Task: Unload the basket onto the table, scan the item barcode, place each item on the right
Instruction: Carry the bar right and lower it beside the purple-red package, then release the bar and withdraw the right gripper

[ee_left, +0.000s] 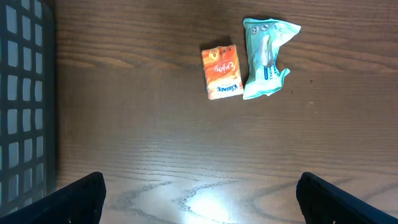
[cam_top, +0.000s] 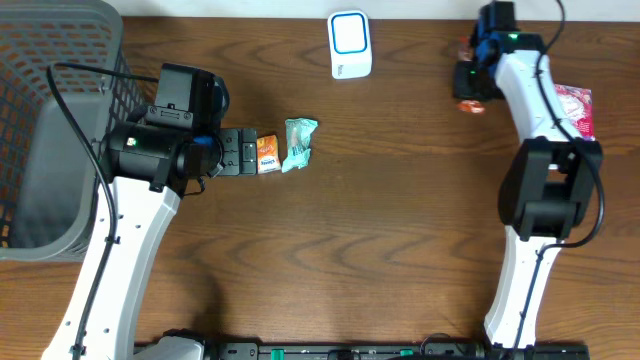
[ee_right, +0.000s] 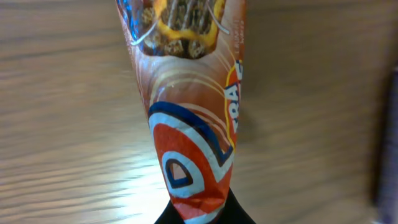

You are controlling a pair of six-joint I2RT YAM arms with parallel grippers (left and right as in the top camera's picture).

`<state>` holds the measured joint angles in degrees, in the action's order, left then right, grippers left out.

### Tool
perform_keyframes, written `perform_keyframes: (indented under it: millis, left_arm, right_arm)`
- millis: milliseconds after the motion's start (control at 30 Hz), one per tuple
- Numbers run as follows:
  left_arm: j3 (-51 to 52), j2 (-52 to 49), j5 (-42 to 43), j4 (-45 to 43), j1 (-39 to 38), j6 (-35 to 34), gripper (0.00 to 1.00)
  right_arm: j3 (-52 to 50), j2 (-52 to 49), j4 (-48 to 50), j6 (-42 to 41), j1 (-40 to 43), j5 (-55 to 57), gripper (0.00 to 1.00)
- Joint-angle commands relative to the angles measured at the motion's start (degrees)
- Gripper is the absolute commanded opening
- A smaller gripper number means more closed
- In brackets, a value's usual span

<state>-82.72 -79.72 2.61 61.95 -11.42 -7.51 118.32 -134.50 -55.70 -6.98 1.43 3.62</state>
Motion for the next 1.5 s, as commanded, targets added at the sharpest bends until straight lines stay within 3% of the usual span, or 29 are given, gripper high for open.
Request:
perform_keyframes:
  millis: [0, 400, 767, 933, 1200, 1333, 1467]
  left_arm:
    - [0.11, 0.26, -0.50, 0.22, -0.07, -0.11, 0.98]
    - [0.11, 0.26, -0.50, 0.22, -0.07, -0.11, 0.98]
    - [0.11, 0.26, -0.50, 0.22, -0.07, -0.11, 0.98]
    - [0.11, 0.26, -0.50, 0.22, -0.07, -0.11, 0.98]
    - [0.11, 0.26, -0.50, 0.24, -0.07, -0.11, 0.98]
    - [0.11, 0.26, -0.50, 0.22, -0.07, -0.11, 0.98]
    - [0.11, 0.26, -0.50, 0.22, -0.07, -0.11, 0.98]
  right_arm:
    - [0.04, 2.14, -2.03, 3.28, 2.80, 1.88, 0.01]
    - [-2.10, 2.14, -3.41, 4.57, 9.70, 3.02, 0.01]
    - [-14.62, 2.14, 6.16, 7.30, 12.50, 8.72, 0.01]
    - [-14.99, 2.14, 6.43, 5.31, 13.33, 16.92, 0.01]
    - [-14.93, 2.19, 6.10, 5.38, 14.86, 17.35, 0.01]
    - [-14.93, 2.73, 5.09, 5.33, 14.53, 16.09, 0.14]
    - [-14.82, 5.44, 5.11, 5.31, 13.77, 11.82, 0.41]
